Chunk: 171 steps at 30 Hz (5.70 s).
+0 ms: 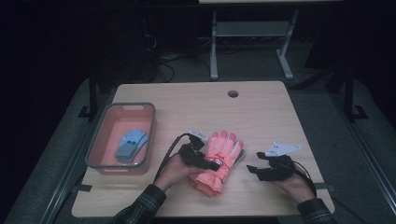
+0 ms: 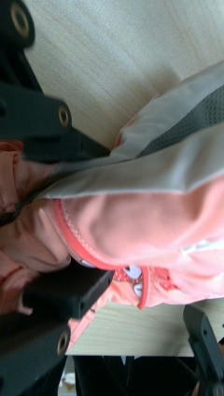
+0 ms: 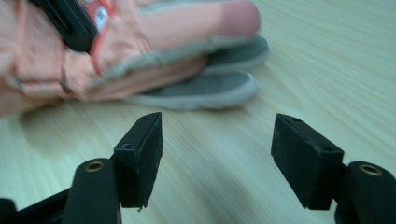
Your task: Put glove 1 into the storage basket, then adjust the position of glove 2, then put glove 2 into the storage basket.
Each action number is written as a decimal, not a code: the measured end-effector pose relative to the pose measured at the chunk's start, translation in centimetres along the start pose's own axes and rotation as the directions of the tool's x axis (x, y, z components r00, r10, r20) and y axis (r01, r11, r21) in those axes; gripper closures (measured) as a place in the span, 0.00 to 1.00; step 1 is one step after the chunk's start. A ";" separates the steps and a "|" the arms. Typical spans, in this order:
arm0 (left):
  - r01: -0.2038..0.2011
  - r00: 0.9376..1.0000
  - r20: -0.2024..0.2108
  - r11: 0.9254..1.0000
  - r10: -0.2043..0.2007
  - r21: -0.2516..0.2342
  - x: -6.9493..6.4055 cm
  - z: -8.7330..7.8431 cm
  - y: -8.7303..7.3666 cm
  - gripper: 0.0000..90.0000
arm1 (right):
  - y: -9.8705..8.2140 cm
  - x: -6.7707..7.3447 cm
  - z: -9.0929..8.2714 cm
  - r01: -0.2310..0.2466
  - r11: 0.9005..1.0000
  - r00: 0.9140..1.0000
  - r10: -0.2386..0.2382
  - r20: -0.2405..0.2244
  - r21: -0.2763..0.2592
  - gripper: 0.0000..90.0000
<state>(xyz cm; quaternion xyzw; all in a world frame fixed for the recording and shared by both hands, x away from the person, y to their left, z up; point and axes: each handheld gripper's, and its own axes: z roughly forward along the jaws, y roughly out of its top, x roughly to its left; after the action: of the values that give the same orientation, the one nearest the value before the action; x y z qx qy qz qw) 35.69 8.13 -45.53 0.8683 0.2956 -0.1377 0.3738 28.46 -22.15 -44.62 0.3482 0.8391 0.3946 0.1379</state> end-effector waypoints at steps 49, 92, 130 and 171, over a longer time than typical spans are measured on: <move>-0.073 0.987 -0.149 0.987 0.051 -0.144 -0.8 -12.8 2.9 0.75 | -2.3 -2.2 2.6 -0.103 0.994 0.989 0.097 0.114 0.045 0.13; 0.170 0.901 -0.333 0.934 -0.276 -0.314 6.9 -28.0 -7.0 0.75 | -2.3 -2.3 2.7 -0.102 0.994 0.988 0.095 0.119 0.047 0.13; 0.246 0.824 -0.455 0.937 -0.337 -0.249 11.0 -25.9 -8.0 0.26 | -2.3 -2.3 2.7 -0.104 0.993 0.988 0.097 0.120 0.047 0.13; 0.127 0.829 -0.485 0.937 -0.280 -0.324 7.5 -27.9 -4.7 0.21 | -2.3 -2.3 2.7 -0.105 0.993 0.988 0.098 0.121 0.047 0.13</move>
<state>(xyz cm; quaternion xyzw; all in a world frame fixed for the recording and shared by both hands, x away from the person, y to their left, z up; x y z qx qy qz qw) 39.24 34.11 -32.60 0.7745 0.4939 0.1076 0.3804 30.39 -23.22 -48.18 0.4168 0.8208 0.3574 0.1577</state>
